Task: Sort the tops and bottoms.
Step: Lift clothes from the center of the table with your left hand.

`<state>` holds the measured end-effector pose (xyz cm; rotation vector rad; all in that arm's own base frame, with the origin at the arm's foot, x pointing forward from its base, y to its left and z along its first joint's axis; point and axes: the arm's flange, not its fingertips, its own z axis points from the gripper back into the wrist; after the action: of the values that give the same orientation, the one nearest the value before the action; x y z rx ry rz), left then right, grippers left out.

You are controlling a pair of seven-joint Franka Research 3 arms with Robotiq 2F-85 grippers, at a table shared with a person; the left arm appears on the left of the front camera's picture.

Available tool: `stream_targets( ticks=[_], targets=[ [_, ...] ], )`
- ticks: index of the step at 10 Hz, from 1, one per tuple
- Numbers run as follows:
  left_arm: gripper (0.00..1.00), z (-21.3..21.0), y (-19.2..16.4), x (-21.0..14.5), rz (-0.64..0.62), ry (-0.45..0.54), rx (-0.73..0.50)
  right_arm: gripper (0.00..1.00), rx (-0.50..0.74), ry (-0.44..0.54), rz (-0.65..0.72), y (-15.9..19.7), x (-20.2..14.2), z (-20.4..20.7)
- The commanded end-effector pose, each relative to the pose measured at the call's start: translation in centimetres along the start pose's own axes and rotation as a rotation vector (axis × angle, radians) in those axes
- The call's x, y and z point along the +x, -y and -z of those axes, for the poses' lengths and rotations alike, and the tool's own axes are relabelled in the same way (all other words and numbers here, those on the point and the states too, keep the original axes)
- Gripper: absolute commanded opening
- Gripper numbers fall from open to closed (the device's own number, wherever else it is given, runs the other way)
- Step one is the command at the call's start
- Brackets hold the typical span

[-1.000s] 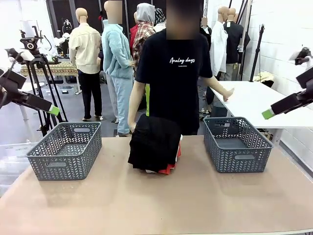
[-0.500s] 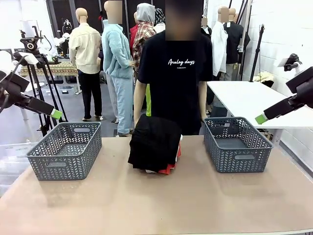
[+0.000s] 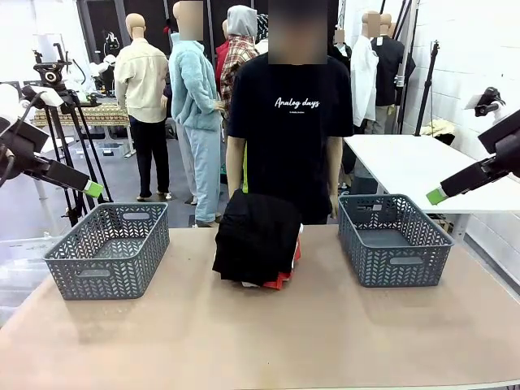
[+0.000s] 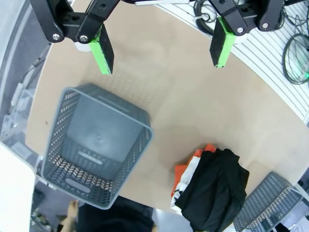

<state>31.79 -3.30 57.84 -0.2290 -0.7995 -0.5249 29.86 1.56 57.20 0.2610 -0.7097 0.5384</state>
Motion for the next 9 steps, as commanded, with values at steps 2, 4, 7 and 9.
stream_targets(
  ticks=[2, 4, 7, 9],
  targets=[
    [1.00, -0.1, -0.1, 0.0, -0.003, 0.013, -0.004, 1.00, 0.015, 0.004, 0.007, -0.2, 0.0, 0.0],
    [1.00, -0.1, -0.1, 0.0, -0.003, 0.013, -0.004, 1.00, 0.015, 0.004, 0.007, -0.2, 0.0, 0.0],
    [1.00, -0.1, -0.1, 0.0, -0.003, 0.013, -0.004, 1.00, 0.015, 0.004, 0.007, -0.2, 0.0, 0.0],
    [1.00, 2.1, 0.6, 1.5, -0.028, 0.001, -0.080, 1.00, 0.015, 0.004, 0.007, -0.2, 0.0, 0.0]
  ],
)
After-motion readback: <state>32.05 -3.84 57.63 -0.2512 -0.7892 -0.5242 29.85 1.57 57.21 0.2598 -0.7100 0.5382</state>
